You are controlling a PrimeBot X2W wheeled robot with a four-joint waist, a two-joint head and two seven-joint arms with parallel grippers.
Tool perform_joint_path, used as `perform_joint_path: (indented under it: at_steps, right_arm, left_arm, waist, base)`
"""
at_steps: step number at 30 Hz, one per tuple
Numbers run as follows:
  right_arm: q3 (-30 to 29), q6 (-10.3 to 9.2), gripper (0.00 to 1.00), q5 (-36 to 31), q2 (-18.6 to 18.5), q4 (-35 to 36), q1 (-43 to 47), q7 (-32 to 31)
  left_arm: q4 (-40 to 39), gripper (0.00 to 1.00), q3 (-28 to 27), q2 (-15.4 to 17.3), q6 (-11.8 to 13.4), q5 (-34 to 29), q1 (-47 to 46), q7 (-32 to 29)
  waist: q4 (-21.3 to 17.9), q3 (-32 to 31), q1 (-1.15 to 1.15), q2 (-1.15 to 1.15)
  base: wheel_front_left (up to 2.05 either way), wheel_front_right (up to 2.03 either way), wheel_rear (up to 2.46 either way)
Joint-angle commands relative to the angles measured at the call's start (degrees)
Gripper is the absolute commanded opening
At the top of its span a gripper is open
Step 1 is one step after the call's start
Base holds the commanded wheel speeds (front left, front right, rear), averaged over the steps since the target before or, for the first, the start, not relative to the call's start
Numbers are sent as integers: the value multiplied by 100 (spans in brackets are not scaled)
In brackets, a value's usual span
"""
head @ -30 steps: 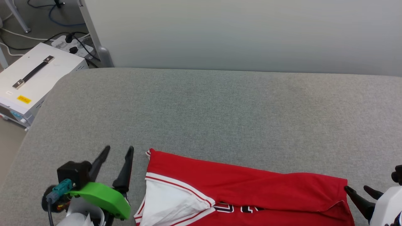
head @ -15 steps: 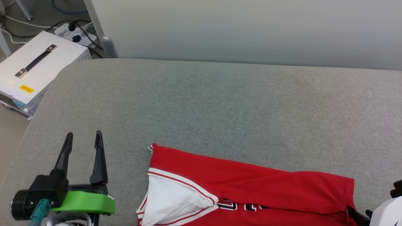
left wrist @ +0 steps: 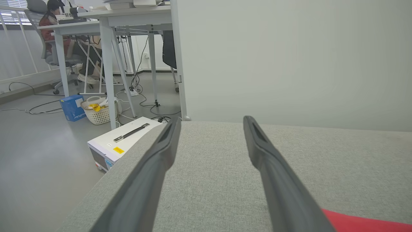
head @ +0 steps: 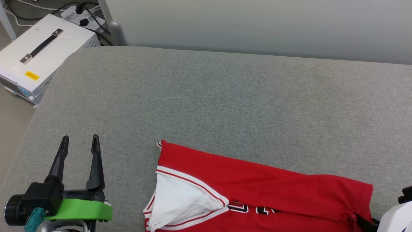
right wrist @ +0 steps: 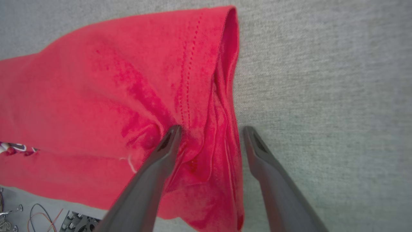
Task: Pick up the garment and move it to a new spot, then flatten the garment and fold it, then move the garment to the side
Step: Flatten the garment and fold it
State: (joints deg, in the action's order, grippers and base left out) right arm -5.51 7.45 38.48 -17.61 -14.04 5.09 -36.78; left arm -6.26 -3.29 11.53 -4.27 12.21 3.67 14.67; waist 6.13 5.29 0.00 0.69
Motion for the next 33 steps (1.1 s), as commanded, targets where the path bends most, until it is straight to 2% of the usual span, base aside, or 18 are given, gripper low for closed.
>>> perform_joint_path:
  at_steps: [1, 14, 15, 16, 17, 23, 27, 33]
  right_arm:
    - [246, 3, 100, 124, 163, -174, -44, -28]
    - [1193, 3, 100, 567, 332, -677, -367, 239]
    - [1220, 3, 75, 576, 325, -696, -384, 290]
    - [1230, 3, 24, 569, 303, -725, -407, 367]
    - [1240, 3, 0, 558, 274, -744, -422, 430]
    - [1219, 3, 0, 521, -16, -788, -447, 782]
    - [1083, 3, 0, 439, -338, -703, -473, 1138]
    - [667, 3, 0, 167, -779, -929, -486, 1579]
  left_arm:
    - [12, 100, -60, -75, -60, -77, -97, 32]
    - [63, 100, -166, -360, -274, -318, -144, 32]
    - [71, 100, -169, -371, -279, -323, -147, 32]
    - [79, 100, -171, -383, -286, -324, -149, 32]
    - [88, 100, -170, -392, -290, -328, -146, 32]
    - [145, 100, -176, -447, -309, -333, -58, 32]
    - [169, 100, -193, -461, -316, -331, -1, 32]
    - [226, 100, -73, -471, -320, -282, 63, 32]
  waist:
    - [5, 18, 0, -69]
    - [-31, 50, 0, -69]
    - [-27, 38, 0, -69]
    - [-23, 22, 0, -69]
    - [-19, 4, 0, -69]
    - [-16, -163, 0, -69]
    - [-41, -275, 0, -69]
    - [-99, -402, 0, -69]
  base:
    - [0, 0, 0]
    - [0, 0, 0]
    - [0, 0, 0]
    - [0, 0, 0]
    - [0, 0, 0]
    - [0, 0, 0]
    - [0, 0, 0]
    - [0, 0, 0]
